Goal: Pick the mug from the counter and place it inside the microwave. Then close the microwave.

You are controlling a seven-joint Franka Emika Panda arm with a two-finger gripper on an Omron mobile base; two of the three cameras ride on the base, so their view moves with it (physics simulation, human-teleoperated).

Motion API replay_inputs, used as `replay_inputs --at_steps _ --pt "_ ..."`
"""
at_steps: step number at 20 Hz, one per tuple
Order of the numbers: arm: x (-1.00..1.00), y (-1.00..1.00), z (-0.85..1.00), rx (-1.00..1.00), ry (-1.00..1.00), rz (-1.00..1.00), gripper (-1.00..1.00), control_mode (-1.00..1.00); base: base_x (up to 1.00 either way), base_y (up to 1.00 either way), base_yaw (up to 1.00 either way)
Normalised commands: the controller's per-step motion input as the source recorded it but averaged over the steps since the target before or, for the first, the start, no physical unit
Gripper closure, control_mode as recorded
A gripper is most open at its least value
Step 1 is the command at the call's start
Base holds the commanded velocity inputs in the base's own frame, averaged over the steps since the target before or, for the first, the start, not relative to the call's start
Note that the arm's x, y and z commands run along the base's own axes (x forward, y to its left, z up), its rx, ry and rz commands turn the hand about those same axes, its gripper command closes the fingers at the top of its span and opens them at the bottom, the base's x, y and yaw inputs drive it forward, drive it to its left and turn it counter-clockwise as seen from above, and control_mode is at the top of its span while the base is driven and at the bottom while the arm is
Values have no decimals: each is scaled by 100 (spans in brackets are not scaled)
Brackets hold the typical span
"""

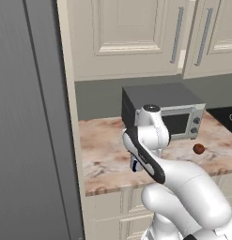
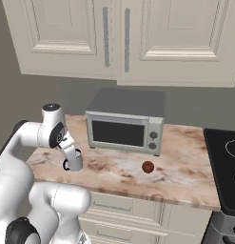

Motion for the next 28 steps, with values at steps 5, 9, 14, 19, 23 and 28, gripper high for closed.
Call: replay_inputs --at_steps 5,9,14,19,23,28 --pt "0 0 -7 0 0 0 -100 -100 0 0 0" --pt "0 1 -1 -5 0 0 -100 -100 0 0 0" --pt "0 8 -7 -9 0 0 -100 -100 0 0 0" --pt "5 1 -16 -4 0 0 -100 -100 0 0 0" --pt "21 0 -22 0 0 0 -100 -100 0 0 0" --pt "17 0 -11 0 0 0 -100 -100 0 0 0"
